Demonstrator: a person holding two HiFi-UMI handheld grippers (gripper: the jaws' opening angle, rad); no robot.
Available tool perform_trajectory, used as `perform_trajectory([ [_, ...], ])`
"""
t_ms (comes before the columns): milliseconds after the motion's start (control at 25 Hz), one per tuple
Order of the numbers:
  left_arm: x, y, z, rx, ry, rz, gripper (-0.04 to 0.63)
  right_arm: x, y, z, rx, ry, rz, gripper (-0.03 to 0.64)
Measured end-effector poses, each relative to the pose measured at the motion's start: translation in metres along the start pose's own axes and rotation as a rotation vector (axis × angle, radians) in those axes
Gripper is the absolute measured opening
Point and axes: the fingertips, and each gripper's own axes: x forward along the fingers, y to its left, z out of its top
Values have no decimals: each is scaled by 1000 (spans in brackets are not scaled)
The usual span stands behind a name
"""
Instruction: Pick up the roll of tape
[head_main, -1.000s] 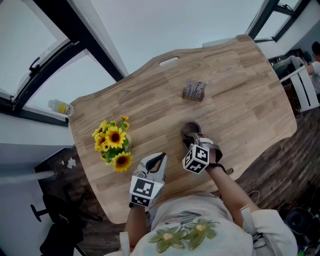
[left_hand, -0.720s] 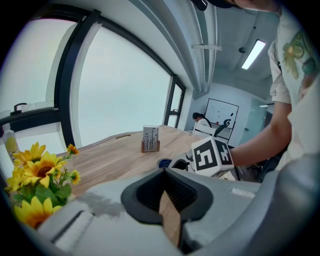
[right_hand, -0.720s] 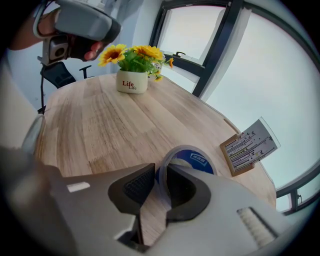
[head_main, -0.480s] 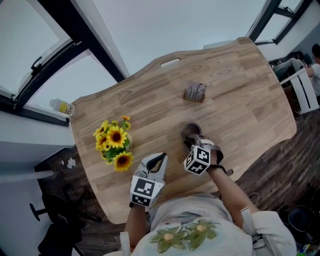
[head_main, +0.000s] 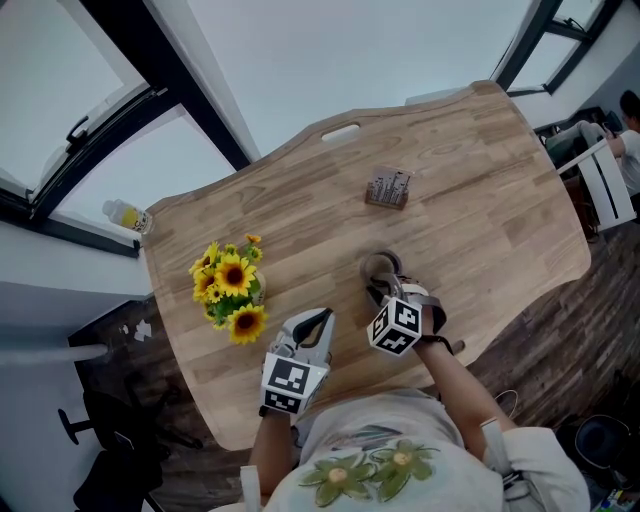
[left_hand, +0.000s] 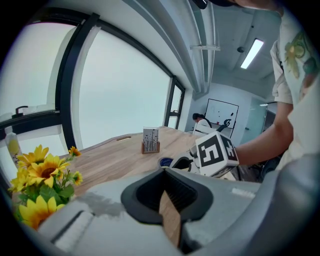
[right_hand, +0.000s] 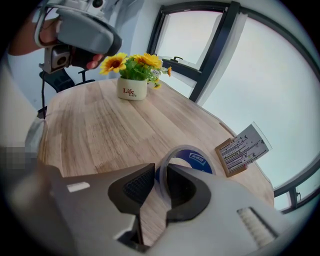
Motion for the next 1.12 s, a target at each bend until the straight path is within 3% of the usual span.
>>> perform_trajectory([
  [1120, -24, -7, 24, 10, -88, 32, 3, -93, -15, 61, -12, -192, -148, 84],
])
